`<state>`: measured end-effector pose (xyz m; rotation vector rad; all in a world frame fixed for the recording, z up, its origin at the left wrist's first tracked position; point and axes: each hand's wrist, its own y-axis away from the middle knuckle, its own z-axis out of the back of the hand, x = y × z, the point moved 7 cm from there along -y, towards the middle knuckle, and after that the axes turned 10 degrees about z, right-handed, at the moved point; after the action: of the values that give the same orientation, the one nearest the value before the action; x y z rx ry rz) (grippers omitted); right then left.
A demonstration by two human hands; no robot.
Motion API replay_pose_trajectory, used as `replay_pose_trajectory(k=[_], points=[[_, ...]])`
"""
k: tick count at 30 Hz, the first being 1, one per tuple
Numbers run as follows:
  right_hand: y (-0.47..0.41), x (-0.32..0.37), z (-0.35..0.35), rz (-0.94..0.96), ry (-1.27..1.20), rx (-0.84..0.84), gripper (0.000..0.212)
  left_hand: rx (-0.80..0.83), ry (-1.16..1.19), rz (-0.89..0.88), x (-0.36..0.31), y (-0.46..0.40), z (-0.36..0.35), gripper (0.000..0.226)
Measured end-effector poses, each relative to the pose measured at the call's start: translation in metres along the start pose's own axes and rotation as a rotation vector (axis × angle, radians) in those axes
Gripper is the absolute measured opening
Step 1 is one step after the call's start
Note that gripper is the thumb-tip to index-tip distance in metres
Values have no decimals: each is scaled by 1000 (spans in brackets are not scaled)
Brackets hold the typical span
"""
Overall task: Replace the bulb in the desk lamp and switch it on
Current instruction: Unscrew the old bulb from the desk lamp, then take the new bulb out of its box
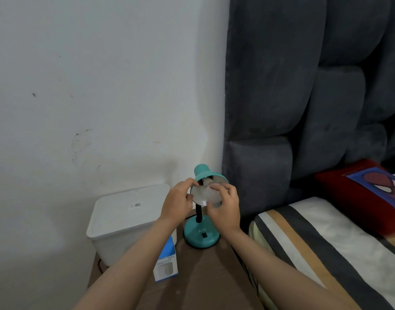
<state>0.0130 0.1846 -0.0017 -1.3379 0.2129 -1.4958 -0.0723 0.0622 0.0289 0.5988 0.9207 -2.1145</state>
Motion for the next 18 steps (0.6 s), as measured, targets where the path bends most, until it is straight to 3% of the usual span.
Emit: replay_pose_trajectory(k=[9,18], points=[[53,-1,16,-60,-182,-91,46,-22,86,95,34,46,4,44],[147,-14,-33,-213,-144,147,42,-22,-123,438,132,118,0,35]])
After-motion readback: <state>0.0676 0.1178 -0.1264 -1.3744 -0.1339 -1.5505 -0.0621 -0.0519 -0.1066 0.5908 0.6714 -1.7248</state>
